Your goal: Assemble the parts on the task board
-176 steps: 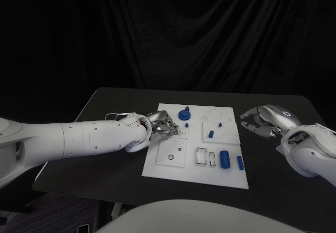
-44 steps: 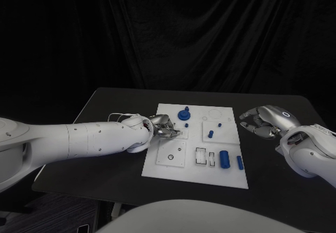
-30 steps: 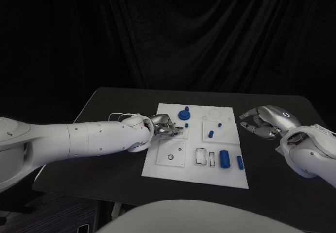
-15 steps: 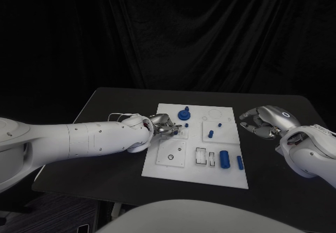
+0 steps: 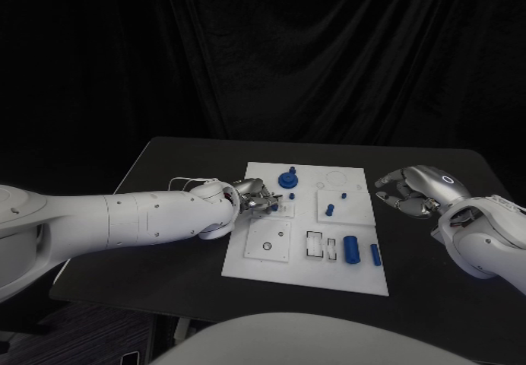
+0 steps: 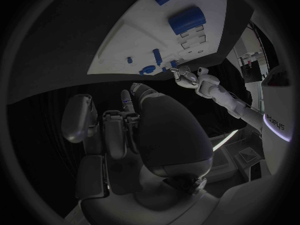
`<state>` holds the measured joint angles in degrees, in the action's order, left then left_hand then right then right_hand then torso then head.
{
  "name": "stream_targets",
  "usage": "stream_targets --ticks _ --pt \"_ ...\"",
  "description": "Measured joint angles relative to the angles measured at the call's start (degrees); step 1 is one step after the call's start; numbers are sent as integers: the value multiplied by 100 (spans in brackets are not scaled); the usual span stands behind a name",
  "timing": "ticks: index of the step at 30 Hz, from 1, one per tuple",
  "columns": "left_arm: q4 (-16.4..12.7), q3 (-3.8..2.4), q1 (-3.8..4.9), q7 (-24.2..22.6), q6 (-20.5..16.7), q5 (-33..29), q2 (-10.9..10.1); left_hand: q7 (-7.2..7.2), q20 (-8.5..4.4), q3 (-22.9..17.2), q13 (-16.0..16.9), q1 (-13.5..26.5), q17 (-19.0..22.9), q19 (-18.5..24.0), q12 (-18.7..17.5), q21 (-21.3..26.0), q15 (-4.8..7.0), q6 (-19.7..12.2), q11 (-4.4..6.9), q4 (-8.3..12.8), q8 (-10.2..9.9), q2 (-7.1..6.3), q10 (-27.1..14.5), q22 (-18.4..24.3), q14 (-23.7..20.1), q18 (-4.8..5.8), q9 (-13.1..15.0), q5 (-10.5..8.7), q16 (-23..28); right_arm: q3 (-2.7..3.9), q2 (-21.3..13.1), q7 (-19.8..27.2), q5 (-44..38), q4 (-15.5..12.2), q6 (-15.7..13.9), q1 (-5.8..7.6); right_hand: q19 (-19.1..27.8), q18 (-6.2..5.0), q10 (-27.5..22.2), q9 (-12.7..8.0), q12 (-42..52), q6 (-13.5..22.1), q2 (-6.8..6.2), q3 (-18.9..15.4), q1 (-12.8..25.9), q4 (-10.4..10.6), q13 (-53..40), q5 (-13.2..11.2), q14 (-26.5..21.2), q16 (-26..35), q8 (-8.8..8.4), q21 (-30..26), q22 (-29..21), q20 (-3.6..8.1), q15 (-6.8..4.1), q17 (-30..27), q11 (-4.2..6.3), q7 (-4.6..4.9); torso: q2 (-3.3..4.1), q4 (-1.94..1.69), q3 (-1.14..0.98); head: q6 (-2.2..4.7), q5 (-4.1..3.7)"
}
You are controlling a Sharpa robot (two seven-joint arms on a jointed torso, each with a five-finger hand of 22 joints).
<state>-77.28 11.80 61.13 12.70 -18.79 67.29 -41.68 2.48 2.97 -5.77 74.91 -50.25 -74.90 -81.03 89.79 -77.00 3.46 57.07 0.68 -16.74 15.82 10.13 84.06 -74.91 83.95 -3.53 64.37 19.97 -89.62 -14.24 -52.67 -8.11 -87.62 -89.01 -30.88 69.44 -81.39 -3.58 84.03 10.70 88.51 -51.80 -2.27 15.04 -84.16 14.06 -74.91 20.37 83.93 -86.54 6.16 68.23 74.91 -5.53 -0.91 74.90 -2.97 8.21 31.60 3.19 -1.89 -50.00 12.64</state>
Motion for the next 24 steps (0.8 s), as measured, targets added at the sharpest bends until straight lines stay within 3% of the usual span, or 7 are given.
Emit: stream_targets --ticks 24 --pt "-6 11 -16 -103 -27 0 -58 17 0 -1 0 -127 0 0 0 3 1 -17 0 0 116 -80 0 0 0 0 153 112 0 0 -13 -1 0 -5 0 -1 0 0 0 1 0 0 0 0 0 0 1 0 0 0 0 0 4 0 0 0 0 0 -2 -2 -1 0 -7"
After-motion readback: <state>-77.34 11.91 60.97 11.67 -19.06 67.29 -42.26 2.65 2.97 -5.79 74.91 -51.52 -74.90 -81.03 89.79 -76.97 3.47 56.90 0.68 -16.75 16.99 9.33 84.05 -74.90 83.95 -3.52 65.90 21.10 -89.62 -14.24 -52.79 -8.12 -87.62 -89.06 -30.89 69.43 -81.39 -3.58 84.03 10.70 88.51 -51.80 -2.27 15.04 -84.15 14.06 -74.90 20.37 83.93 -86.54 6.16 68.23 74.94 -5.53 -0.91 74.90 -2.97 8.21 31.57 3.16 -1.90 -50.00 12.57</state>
